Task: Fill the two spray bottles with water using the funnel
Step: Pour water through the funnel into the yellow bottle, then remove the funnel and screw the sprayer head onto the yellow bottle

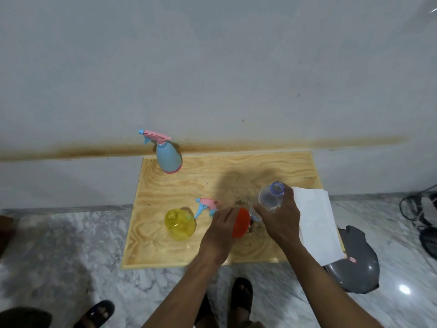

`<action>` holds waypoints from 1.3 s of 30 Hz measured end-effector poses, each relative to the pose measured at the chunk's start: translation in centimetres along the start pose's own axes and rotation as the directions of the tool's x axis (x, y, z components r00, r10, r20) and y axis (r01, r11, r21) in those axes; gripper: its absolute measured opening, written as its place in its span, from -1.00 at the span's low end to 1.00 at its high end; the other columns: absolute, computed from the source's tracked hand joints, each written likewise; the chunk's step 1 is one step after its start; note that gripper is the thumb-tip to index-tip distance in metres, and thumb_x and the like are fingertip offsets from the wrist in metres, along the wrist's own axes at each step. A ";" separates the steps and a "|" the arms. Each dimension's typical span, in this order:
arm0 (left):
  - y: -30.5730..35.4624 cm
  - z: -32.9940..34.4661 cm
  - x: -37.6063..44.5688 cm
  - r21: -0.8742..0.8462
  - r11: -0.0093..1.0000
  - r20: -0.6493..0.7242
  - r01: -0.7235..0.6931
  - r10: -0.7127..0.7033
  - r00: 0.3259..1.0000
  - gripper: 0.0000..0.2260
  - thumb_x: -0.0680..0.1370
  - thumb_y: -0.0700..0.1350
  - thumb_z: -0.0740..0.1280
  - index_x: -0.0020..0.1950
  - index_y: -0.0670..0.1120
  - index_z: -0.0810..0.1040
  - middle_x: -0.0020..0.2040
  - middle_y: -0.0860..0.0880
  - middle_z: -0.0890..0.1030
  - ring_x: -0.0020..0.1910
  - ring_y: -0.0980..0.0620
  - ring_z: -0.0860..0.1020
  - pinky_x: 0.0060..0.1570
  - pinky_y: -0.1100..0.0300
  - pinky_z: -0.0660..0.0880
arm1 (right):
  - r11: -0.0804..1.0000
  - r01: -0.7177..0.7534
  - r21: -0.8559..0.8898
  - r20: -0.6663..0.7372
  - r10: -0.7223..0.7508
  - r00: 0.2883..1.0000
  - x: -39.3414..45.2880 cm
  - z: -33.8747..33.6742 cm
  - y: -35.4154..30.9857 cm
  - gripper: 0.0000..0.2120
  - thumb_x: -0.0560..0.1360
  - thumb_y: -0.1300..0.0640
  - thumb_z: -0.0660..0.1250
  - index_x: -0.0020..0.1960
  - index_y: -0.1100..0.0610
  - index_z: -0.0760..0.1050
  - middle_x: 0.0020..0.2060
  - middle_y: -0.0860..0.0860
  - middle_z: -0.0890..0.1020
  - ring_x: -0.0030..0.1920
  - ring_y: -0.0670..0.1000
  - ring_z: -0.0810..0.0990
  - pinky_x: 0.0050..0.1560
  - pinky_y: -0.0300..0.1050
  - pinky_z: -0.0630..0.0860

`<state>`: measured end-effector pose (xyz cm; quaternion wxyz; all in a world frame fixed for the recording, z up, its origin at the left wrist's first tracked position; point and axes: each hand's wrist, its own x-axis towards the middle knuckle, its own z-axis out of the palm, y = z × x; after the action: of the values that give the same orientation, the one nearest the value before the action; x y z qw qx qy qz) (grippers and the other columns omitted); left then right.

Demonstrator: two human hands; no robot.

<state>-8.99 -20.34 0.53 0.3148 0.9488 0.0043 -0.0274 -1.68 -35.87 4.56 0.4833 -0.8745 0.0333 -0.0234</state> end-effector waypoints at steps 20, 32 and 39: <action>-0.3 3.8 -0.1 -0.137 0.966 -0.015 0.217 -0.221 0.975 -0.30 0.45 -0.23 0.43 0.52 0.06 0.25 0.45 0.08 0.33 0.39 0.09 0.34 0.30 0.42 0.32 | 0.993 -0.117 0.033 0.057 0.115 0.992 0.0 -0.7 1.5 -0.11 0.26 -0.03 0.64 0.45 0.03 0.26 0.29 -0.04 0.50 0.22 -0.04 0.51 0.19 -0.08 0.45; -5.1 -2.3 -7.9 -0.554 0.652 -0.300 0.518 -0.737 0.606 -0.22 0.26 0.30 0.54 0.32 -0.04 0.37 0.18 -0.03 0.48 0.19 -0.03 0.47 0.10 0.06 0.48 | 0.988 0.024 -0.153 0.331 0.028 0.943 -6.0 8.8 -1.4 -0.77 0.52 0.19 0.37 0.16 0.19 0.55 -0.02 0.07 0.63 -0.05 0.04 0.57 -0.02 -0.11 0.47; -8.5 -4.6 -4.9 -0.590 0.718 -0.273 0.369 -0.607 0.746 -0.29 0.30 -0.02 0.63 0.34 0.27 0.36 0.27 0.24 0.46 0.20 0.30 0.45 0.20 0.24 0.43 | 0.825 0.170 -0.539 0.463 0.121 0.878 -2.0 15.5 -1.6 -0.74 0.58 0.25 0.16 0.24 0.22 0.45 0.12 0.16 0.59 0.11 0.18 0.55 0.06 -0.02 0.43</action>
<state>-13.90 -10.75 -0.60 0.5196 0.7756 0.3413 0.1094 -2.45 -21.77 -2.33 0.1953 -0.9561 -0.0932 0.1977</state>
